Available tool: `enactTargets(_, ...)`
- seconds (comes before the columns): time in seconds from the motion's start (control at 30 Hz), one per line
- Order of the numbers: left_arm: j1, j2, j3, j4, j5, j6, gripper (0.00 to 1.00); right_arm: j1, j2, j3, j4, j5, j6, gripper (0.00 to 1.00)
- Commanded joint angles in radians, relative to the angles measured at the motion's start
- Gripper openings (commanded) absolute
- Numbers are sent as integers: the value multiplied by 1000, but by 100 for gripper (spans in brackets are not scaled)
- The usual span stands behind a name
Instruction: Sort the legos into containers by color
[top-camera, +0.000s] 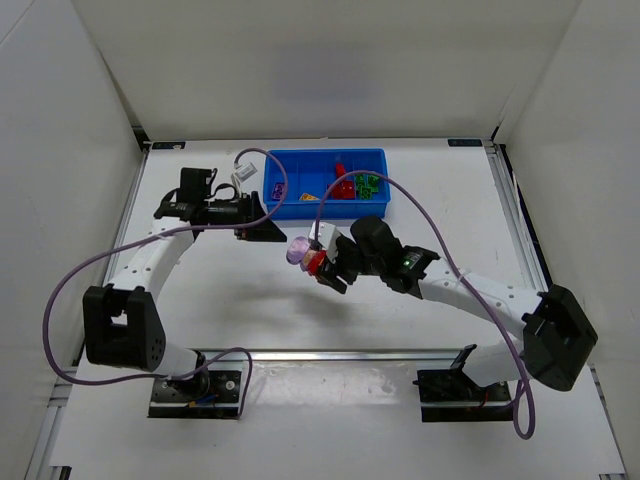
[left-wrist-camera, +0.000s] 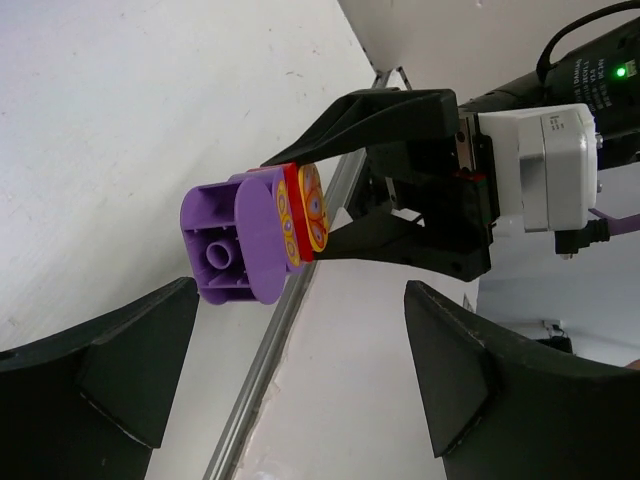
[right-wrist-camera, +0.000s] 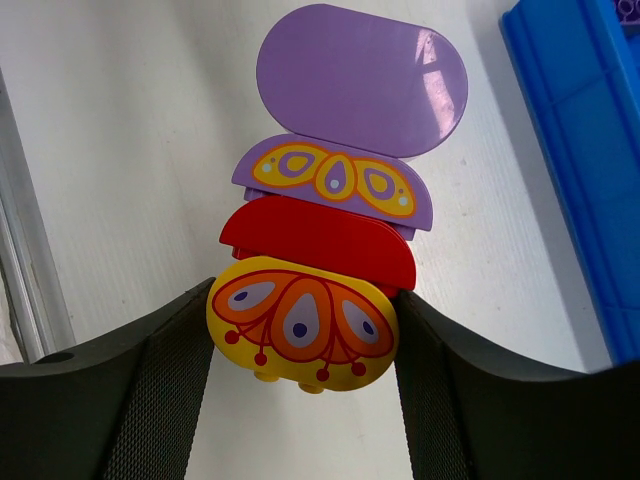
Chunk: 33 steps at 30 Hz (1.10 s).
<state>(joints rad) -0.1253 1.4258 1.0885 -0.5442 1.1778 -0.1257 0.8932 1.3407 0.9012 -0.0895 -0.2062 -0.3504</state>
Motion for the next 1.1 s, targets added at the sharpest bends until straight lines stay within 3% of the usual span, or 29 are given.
enactTargets(0.0,6,4,40,9,82,3,94,13,-38,8,88,2,-48,4)
enactTargets(0.8,-16,53,31,3,20,20,90,50,-46,80,126,11,-38,3)
enactTargets(0.9,-19,55,31,3,19,20,84,61,-38,93,131,10,-33,3)
enactTargets(1.07,-19,58,31,3,26,26,63,61,-31,97,134,8,-33,3)
